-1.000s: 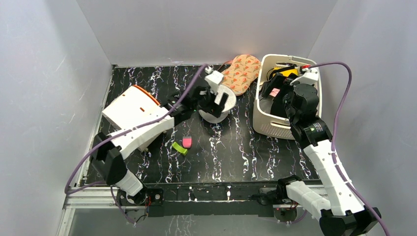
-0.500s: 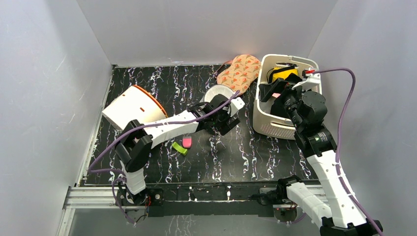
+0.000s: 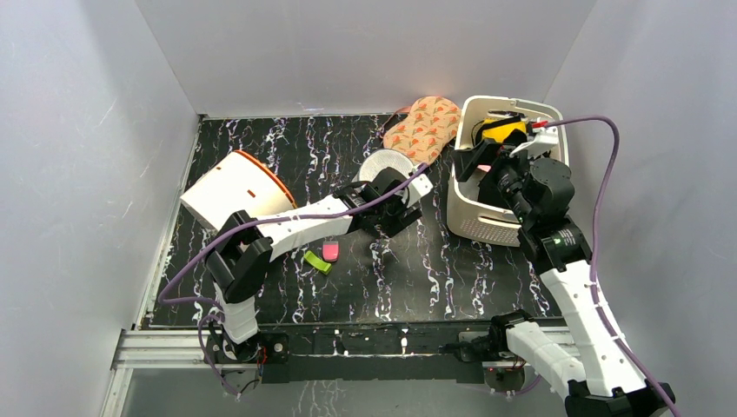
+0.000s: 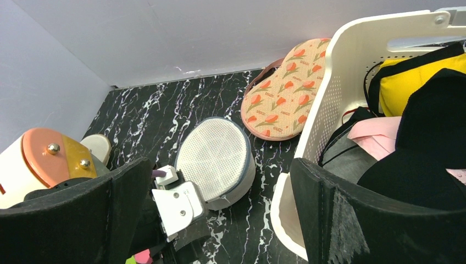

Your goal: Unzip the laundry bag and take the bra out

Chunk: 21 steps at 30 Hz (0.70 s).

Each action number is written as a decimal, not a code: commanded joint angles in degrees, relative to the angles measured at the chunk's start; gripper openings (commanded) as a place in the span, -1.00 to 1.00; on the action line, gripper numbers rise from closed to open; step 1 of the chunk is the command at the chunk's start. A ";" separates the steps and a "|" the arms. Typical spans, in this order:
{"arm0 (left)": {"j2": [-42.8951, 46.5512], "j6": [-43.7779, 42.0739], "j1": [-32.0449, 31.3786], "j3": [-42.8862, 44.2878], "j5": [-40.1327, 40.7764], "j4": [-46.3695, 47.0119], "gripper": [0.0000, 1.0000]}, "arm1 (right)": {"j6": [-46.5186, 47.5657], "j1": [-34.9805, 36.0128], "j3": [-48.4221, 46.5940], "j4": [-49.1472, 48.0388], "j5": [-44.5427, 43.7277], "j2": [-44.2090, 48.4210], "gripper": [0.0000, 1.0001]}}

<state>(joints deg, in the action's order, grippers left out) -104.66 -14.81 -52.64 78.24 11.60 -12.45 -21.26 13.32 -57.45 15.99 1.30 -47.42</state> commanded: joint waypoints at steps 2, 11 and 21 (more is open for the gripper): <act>0.10 0.07 -0.34 0.43 5.48 0.63 0.49 | -0.26 -0.49 -1.70 -4.01 1.75 -0.92 0.96; 4.17 -0.48 -0.18 -2.26 12.00 4.48 -0.32 | -0.73 -0.40 -2.11 -4.67 5.77 -4.49 0.96; 10.52 1.19 -0.21 -5.26 10.25 7.36 -1.00 | 0.11 -0.41 -4.73 -3.68 16.27 -12.89 0.96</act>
<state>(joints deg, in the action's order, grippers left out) -100.18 -14.20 -52.69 74.54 21.45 -7.81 -21.50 13.06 -59.20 14.76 12.01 -58.50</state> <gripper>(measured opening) 0.009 0.980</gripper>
